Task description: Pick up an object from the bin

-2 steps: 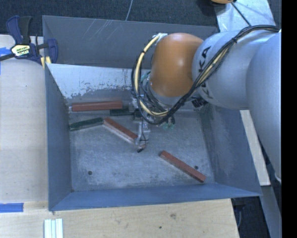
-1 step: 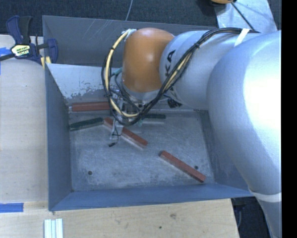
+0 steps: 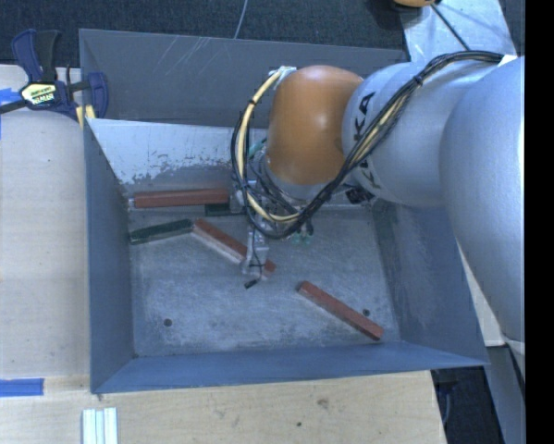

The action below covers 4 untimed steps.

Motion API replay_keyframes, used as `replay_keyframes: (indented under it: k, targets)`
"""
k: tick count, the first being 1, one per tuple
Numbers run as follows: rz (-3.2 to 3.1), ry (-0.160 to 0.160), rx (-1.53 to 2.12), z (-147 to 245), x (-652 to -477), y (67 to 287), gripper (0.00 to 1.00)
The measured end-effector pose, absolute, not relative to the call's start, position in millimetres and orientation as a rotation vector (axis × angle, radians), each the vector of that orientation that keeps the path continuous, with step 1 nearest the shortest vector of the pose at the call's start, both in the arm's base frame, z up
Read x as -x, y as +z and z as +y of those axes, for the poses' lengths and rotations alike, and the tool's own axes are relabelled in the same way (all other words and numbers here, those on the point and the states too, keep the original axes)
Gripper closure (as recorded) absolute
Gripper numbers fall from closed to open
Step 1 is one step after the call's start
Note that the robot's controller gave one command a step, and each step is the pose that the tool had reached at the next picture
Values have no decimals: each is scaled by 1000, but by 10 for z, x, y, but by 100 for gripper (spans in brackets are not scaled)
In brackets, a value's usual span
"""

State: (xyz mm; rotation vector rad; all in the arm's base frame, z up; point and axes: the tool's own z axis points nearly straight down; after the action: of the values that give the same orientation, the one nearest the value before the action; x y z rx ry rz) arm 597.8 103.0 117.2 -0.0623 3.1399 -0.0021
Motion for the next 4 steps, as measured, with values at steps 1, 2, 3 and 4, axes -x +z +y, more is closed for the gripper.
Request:
replay_keyframes:
  k: [1,2,3,4]
  targets:
    - [3118,1,-383,1221,-6044,763,0]
    - [3127,0,-264,1077,-5859,710,100]
    - [3127,0,-264,1077,-5859,710,100]
    - [3135,-2,-265,1072,-5840,1206,100]
